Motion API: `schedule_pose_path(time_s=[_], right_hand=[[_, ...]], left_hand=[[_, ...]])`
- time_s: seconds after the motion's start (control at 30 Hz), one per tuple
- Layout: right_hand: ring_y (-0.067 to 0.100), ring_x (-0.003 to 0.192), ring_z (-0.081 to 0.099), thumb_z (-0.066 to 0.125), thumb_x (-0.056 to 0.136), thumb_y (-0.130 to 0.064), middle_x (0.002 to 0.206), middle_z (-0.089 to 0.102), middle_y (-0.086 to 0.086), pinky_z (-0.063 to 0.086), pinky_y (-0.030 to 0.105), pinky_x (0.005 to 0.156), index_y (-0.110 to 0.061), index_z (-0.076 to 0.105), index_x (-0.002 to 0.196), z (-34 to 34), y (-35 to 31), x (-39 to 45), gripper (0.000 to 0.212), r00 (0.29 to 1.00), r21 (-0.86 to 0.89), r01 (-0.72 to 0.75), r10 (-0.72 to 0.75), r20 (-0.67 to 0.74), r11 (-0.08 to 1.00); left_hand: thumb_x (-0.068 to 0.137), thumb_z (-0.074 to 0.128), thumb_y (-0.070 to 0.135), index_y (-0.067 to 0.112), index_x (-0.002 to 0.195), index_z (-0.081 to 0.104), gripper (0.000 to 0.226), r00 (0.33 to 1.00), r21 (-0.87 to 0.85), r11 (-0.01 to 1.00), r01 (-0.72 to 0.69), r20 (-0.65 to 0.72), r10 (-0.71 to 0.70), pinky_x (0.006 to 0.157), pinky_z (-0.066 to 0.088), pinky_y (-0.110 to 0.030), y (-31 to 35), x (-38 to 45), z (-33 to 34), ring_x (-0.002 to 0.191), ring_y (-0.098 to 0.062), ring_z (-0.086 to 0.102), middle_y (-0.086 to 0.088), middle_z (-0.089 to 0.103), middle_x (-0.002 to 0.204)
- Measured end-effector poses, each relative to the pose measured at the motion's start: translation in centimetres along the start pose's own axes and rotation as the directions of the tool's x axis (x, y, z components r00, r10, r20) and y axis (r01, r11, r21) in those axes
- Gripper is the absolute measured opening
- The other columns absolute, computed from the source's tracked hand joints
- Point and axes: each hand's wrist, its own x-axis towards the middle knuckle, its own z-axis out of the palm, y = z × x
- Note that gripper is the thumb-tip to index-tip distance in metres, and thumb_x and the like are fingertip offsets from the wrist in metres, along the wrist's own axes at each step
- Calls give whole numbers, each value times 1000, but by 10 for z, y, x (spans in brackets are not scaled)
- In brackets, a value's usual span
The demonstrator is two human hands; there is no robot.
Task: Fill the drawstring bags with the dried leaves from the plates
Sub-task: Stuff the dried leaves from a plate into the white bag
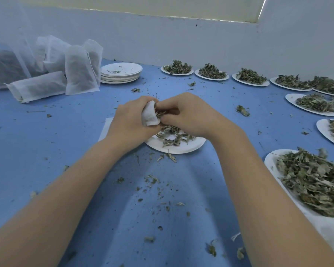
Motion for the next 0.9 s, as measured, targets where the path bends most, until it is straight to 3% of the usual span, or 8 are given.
schedule_pose_path(time_s=[0.1, 0.2, 0.3, 0.43, 0.5, 0.6, 0.77, 0.9], right_hand=[[5, 75, 61, 70, 79, -11, 74, 66, -10, 45, 11, 65, -24, 73, 97, 3, 2, 1, 23, 985, 118, -33, 53, -167, 992], [2, 64, 63, 75, 74, -13, 69, 64, -12, 47, 8, 56, -23, 70, 80, 9, 3, 4, 12, 959, 200, -51, 103, -263, 979], [5, 52, 62, 71, 78, -11, 67, 69, -3, 52, 19, 53, -24, 69, 70, 14, 3, 5, 15, 951, 243, -48, 119, -285, 969], [21, 79, 63, 63, 87, -17, 85, 71, 9, 50, 29, 71, -17, 74, 87, 14, 3, 5, 11, 980, 192, -58, 92, -174, 980], [12, 55, 51, 60, 87, -15, 65, 61, 5, 40, 16, 50, -12, 73, 82, 15, 2, 5, 14, 994, 87, -58, 65, -83, 995], [3, 40, 40, 61, 85, -13, 48, 39, -5, 31, 10, 42, -17, 56, 58, 16, 0, 5, 28, 997, -65, -70, 70, -11, 995], [-1, 57, 49, 64, 80, -17, 63, 59, -11, 39, 11, 52, -31, 65, 78, 11, 3, -1, 14, 998, 102, -60, 59, 15, 993], [8, 74, 58, 66, 81, -12, 89, 72, 6, 51, 29, 74, -21, 74, 96, 4, 6, -5, 19, 998, 173, -51, 54, -14, 984]], left_hand=[[69, 69, 27, 17, 104, 60, 38, 998, 93, 994, -63, 5, 63, 73, 41, -32, -2, 1, 0, 79, -19, 56, 4, 62, 84], [74, 70, 30, 19, 90, 54, 25, 993, 181, 977, -114, 28, 111, 69, 33, -31, -2, 4, 2, 71, -20, 52, 7, 54, 72], [74, 69, 28, 20, 87, 49, 25, 991, 260, 956, -133, 65, 121, 70, 29, -30, -4, 6, 4, 71, -22, 49, 7, 45, 70], [75, 69, 26, 14, 104, 60, 33, 991, 238, 963, -129, 60, 118, 78, 34, -31, -5, 6, 1, 80, -18, 53, 9, 52, 81], [74, 69, 23, 16, 104, 63, 31, 988, 206, 967, -148, 62, 138, 78, 36, -31, -1, 5, 0, 81, -19, 55, 10, 55, 81], [70, 68, 24, 12, 104, 64, 36, 975, 192, 958, -215, 106, 198, 78, 32, -30, 3, 1, 2, 80, -21, 53, 10, 53, 79], [57, 69, 45, 15, 112, 57, 63, 976, 178, 963, -202, 123, 182, 85, 35, -33, 3, -1, 0, 84, -14, 53, 8, 60, 94], [58, 64, 39, 13, 116, 55, 65, 978, 235, 952, -195, 123, 170, 89, 30, -33, -3, -1, -8, 93, -23, 56, 1, 62, 104]])
